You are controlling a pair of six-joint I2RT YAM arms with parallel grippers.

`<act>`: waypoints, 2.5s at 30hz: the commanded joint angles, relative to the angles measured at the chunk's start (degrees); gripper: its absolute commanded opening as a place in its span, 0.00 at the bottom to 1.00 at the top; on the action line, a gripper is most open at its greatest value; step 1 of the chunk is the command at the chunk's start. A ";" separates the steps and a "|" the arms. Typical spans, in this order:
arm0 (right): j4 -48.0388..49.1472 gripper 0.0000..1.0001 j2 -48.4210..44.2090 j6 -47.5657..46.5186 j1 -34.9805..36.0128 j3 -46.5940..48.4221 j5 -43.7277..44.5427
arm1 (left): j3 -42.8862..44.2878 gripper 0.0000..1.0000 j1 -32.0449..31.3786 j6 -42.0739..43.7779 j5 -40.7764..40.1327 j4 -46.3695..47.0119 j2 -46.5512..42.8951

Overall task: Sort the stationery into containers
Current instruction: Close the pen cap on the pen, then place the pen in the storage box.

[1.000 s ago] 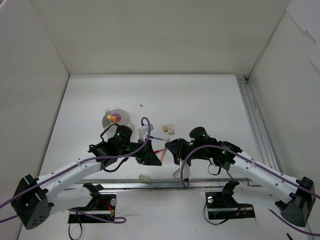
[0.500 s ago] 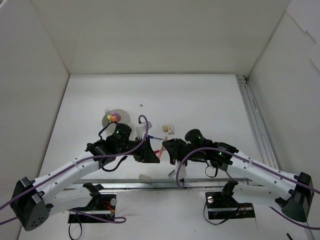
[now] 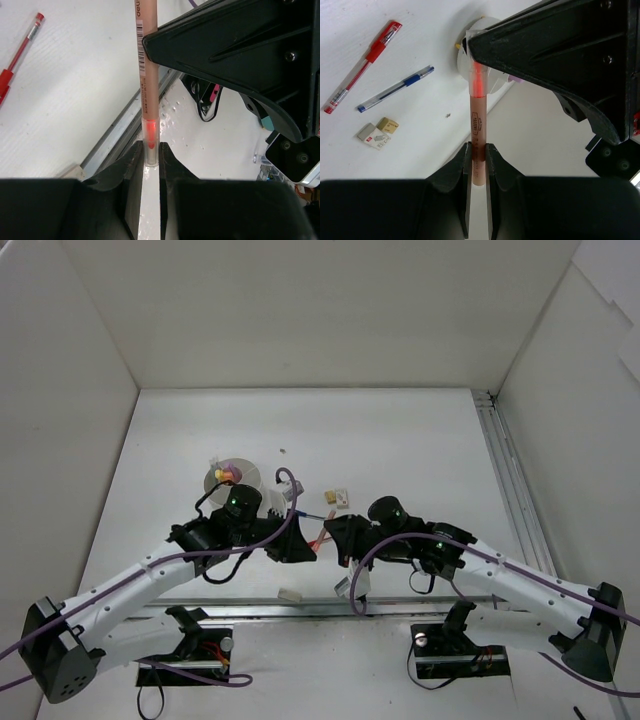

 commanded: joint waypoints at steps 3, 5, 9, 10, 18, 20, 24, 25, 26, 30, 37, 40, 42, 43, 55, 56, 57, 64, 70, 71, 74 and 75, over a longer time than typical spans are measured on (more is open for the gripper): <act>-5.30 0.00 1.92 5.83 3.77 2.16 -13.44 | 3.13 0.00 1.28 1.76 -10.01 23.25 -3.76; -5.30 0.00 2.01 5.74 3.69 1.99 -14.83 | 3.65 0.00 1.28 2.72 -9.84 23.25 -3.41; -5.65 0.00 2.54 4.69 4.21 1.54 -17.04 | 5.23 0.00 1.28 4.48 -9.31 22.81 -1.57; -5.82 0.00 2.80 4.69 4.30 1.55 -17.48 | 6.28 0.00 1.28 5.09 -8.53 22.90 -1.04; -11.09 0.00 3.94 3.11 5.62 3.04 -21.00 | 10.94 0.00 1.28 10.09 -10.18 21.76 1.86; -13.37 0.00 4.30 2.76 5.88 4.00 -21.26 | 11.65 0.00 1.28 11.33 -11.33 21.06 1.95; -16.62 0.00 5.79 2.32 5.88 5.50 -22.58 | 14.71 0.00 1.28 15.89 -10.90 21.06 2.39; -16.98 0.00 6.14 2.23 5.88 5.76 -22.75 | 15.34 0.00 1.28 16.52 -10.63 20.53 2.48; -17.25 0.00 6.32 2.14 6.06 6.11 -22.84 | 16.04 0.00 1.28 17.22 -10.37 20.09 3.00; -18.21 0.00 7.10 1.70 6.15 6.82 -22.67 | 20.26 0.00 1.28 19.68 -9.76 17.28 5.11; -21.38 0.00 9.48 1.43 6.67 9.01 -23.02 | 22.72 0.00 1.28 20.39 -7.64 16.92 7.58; -22.69 0.00 10.36 1.35 6.94 9.98 -23.20 | 23.34 0.00 1.28 20.74 -7.29 17.10 7.93; -23.31 0.00 10.62 1.35 7.03 10.16 -23.28 | 23.78 0.00 1.28 21.00 -7.64 17.01 7.93; -23.40 0.00 10.71 1.43 6.94 10.33 -23.20 | 23.87 0.00 1.28 21.18 -7.73 17.01 7.93; -19.19 0.00 11.94 12.41 7.03 14.47 -15.38 | 21.32 0.18 1.28 20.83 -10.01 15.52 4.59; -18.49 0.00 11.60 13.03 6.94 14.38 -14.94 | 20.89 0.25 1.28 21.00 -9.93 15.43 4.41; -17.26 0.00 11.42 13.39 7.11 14.46 -14.76 | 20.62 0.27 1.28 21.01 -9.75 15.26 3.98; -15.40 0.00 12.47 18.31 4.93 17.10 -16.15 | 19.21 0.52 1.28 21.27 -10.19 14.20 1.60; -14.09 0.00 15.28 22.87 0.26 20.26 -18.27 | 18.07 0.82 1.28 21.62 -16.42 11.30 -3.32; -12.78 0.00 16.15 24.36 -1.65 20.70 -19.32 | 17.29 0.91 1.28 21.79 -18.69 11.12 -4.37; -10.76 0.00 18.79 32.00 -6.22 24.04 -22.83 | 15.87 1.00 1.28 21.54 -24.75 9.55 -8.24; -10.40 0.00 19.58 36.11 -7.55 26.13 -24.24 | 15.52 1.00 1.28 21.53 -26.26 8.50 -10.16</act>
